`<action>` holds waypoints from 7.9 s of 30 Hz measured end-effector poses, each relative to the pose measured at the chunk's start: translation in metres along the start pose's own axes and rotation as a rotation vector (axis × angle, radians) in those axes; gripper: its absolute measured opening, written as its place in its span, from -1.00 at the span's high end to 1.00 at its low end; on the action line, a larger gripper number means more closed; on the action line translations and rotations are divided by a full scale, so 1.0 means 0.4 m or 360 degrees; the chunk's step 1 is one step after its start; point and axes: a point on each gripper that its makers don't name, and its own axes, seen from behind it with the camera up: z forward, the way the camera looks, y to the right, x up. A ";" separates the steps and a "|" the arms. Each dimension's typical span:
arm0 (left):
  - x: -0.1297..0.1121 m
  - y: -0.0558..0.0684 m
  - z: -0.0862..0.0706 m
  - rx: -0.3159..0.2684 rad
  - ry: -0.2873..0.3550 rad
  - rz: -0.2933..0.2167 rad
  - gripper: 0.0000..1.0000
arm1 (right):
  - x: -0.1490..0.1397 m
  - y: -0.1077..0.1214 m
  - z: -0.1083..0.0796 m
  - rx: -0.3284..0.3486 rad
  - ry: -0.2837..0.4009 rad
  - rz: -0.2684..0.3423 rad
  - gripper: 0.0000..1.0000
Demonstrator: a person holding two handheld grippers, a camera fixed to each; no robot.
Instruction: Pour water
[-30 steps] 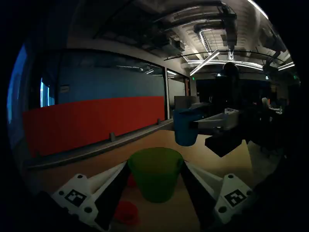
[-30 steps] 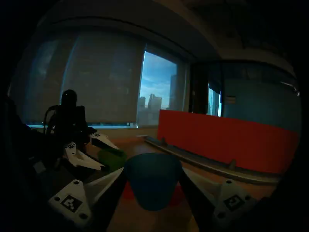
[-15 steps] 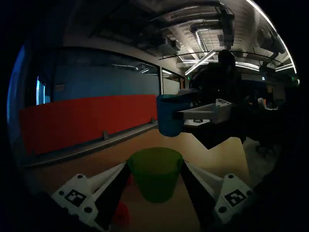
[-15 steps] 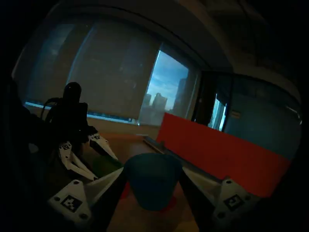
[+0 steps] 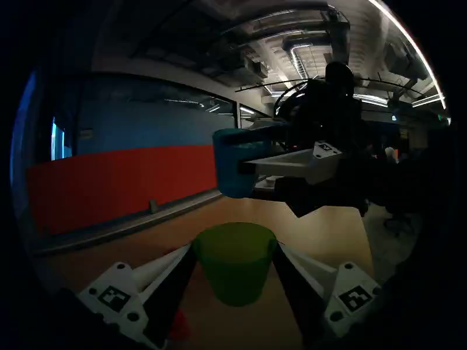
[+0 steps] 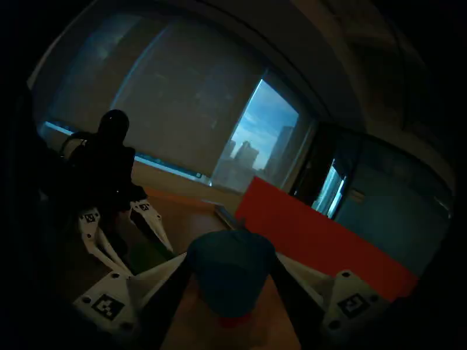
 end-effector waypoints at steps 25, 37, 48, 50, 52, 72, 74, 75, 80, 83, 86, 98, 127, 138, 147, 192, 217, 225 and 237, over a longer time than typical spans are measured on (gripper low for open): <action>0.011 0.015 0.018 -0.0022 0.0027 0.0030 -0.77 | 0.031 -0.006 0.031 -0.0021 -0.0012 -0.0410 -0.82; 0.027 0.014 0.023 -0.0023 0.0041 0.0036 -0.77 | 0.038 0.010 0.049 -0.0050 -0.0043 -0.0612 -0.82; 0.030 0.013 0.026 -0.0026 0.0048 0.0037 -0.77 | 0.043 0.012 0.058 -0.0076 -0.0056 -0.0785 -0.82; 0.029 0.011 0.027 -0.0023 0.0048 0.0036 -0.77 | 0.045 0.012 0.060 -0.0079 -0.0059 -0.0803 -0.82; 0.029 0.011 0.028 -0.0023 0.0048 0.0036 -0.77 | 0.047 0.010 0.062 -0.0080 -0.0059 -0.0823 -0.82; 0.036 0.018 0.027 -0.0031 0.0049 0.0042 -0.77 | 0.066 0.025 0.063 -0.0124 -0.0067 -0.1029 -0.82; 0.036 0.020 0.028 -0.0034 0.0050 0.0044 -0.77 | 0.067 0.028 0.063 -0.0130 -0.0068 -0.1048 -0.82; 0.036 0.021 0.029 -0.0034 0.0049 0.0044 -0.77 | 0.067 0.029 0.064 -0.0132 -0.0068 -0.1057 -0.82; 0.032 0.024 0.031 -0.0036 0.0044 0.0047 -0.76 | 0.068 0.034 0.064 -0.0140 -0.0069 -0.1089 -0.81; 0.030 0.025 0.032 -0.0038 0.0041 0.0044 -0.76 | 0.067 0.036 0.065 -0.0143 -0.0074 -0.1103 -0.81; 0.028 0.026 0.032 -0.0040 0.0040 0.0046 -0.77 | 0.066 0.035 0.065 -0.0143 -0.0077 -0.1125 -0.81; 0.031 0.025 0.033 -0.0042 0.0042 0.0045 -0.76 | 0.071 0.033 0.062 -0.0150 -0.0070 -0.1193 -0.81; 0.045 0.028 0.034 -0.0044 0.0058 0.0039 -0.76 | 0.093 0.038 0.060 -0.0165 -0.0062 -0.1361 -0.81; 0.047 0.026 0.033 -0.0041 0.0068 0.0032 -0.76 | 0.098 0.042 0.063 -0.0171 -0.0065 -0.1430 -0.81; 0.046 0.028 0.032 -0.0041 0.0072 0.0029 -0.76 | 0.099 0.042 0.067 -0.0168 -0.0067 -0.1476 -0.81; 0.055 0.029 0.036 -0.0042 0.0083 0.0030 -0.76 | 0.136 0.015 0.064 -0.0172 -0.0068 -0.1789 -0.81; 0.065 0.027 0.036 -0.0033 0.0095 0.0031 -0.76 | 0.135 0.012 0.061 -0.0163 -0.0044 -0.1611 -0.81; 0.062 0.021 0.034 -0.0024 0.0093 0.0032 -0.76 | 0.117 0.013 0.052 -0.0155 -0.0014 -0.1245 -0.81; 0.064 0.015 0.031 -0.0015 0.0094 0.0032 -0.76 | 0.087 0.006 0.045 -0.0146 0.0030 -0.0665 -0.81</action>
